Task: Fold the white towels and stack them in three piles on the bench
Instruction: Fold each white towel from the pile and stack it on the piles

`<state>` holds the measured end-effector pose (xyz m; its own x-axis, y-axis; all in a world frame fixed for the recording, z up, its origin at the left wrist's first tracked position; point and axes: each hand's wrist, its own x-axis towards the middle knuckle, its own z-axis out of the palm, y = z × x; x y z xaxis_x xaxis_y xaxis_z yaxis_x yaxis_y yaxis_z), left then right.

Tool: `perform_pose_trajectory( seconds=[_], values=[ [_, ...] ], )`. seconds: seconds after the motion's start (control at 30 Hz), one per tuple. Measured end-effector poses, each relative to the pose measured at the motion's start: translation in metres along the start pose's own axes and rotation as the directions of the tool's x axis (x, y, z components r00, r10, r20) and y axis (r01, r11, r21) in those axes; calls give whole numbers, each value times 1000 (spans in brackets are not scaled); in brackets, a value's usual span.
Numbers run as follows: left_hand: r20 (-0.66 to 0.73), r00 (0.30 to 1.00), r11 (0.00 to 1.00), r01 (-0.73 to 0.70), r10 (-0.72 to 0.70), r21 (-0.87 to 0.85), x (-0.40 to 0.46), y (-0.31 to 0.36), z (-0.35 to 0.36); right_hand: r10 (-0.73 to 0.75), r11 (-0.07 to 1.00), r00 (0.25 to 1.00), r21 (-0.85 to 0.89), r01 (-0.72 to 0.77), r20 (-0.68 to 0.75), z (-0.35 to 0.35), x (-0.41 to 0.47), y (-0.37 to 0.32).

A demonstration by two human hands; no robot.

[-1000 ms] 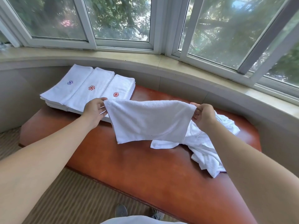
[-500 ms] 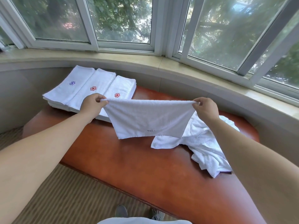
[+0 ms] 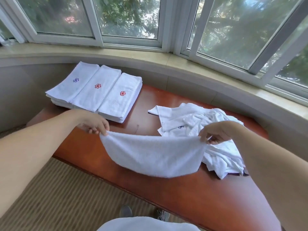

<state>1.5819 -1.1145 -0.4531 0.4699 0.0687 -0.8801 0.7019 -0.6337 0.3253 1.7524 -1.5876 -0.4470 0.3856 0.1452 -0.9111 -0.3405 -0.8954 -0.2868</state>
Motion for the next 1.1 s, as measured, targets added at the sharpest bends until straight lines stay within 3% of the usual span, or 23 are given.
perform_pose_trajectory(
  seconds=[0.13, 0.27, 0.33, 0.47, 0.63, 0.77, 0.93, 1.1],
  values=[
    [-224, 972, 964, -127, 74, -232, 4, 10, -20, -83, 989, 953, 91, 115, -292, -7, 8, -23],
    [-545, 832, 697, -450, 102, -558, 36, 19, -5, -180, 899, 802, 236, 370, -569, 11, 40, -40],
    [-604, 795, 755, -427, 51, -498, 60, 18, 19, -220, 873, 779, 239, 426, -587, 37, 60, -41],
    [-457, 889, 854, -253, 20, -454, 113, -5, 85, -221, 925, 883, 196, 324, -415, 93, 115, -15],
    [-296, 949, 917, -16, -112, -398, 154, -46, 151, -49, 961, 967, 250, 114, -251, 149, 160, 42],
    [-268, 938, 913, 102, -221, -395, 179, -67, 184, 61, 970, 944, 241, 20, -324, 175, 186, 65],
    [-291, 889, 889, 222, -353, -401, 206, -80, 202, 222, 911, 902, 408, -58, -369, 186, 213, 86],
    [-267, 871, 848, 261, -413, -461, 222, -82, 205, 251, 839, 888, 545, -2, -384, 186, 236, 96]
  ],
)
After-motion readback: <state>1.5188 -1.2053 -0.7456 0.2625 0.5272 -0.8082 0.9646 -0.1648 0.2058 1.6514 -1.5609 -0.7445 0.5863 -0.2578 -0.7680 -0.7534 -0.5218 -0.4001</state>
